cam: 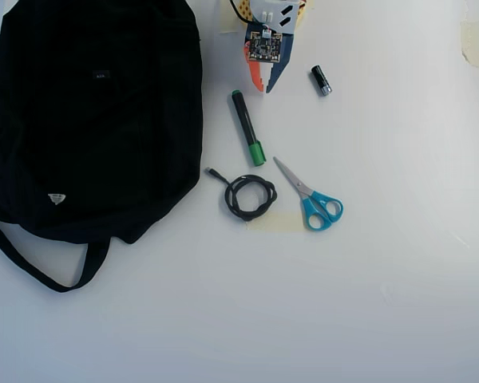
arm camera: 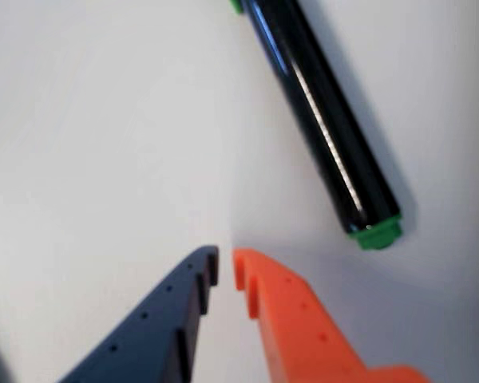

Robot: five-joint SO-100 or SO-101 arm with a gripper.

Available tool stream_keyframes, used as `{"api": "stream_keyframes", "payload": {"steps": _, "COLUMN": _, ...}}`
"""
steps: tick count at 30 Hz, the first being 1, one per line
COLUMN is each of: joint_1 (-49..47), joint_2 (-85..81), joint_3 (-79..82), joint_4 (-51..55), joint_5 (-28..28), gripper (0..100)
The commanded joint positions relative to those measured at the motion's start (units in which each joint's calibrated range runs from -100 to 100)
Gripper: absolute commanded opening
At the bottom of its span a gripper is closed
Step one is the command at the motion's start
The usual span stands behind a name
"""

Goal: Put the bike light into the black bag

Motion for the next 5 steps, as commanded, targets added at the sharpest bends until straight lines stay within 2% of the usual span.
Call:
{"api": "stream_keyframes", "payload": {"steps": 1, "joint_1": -0.30, "joint_2": -0.83, "joint_3": 1.17, "joint_4": 2.67, "joint_5": -0.09, "gripper": 2}}
{"api": "stream_keyframes", "payload": {"steps": 5, "joint_1": -0.30, "joint_2": -0.83, "joint_3": 1.17, "joint_4": 2.67, "joint_5": -0.09, "gripper": 2}}
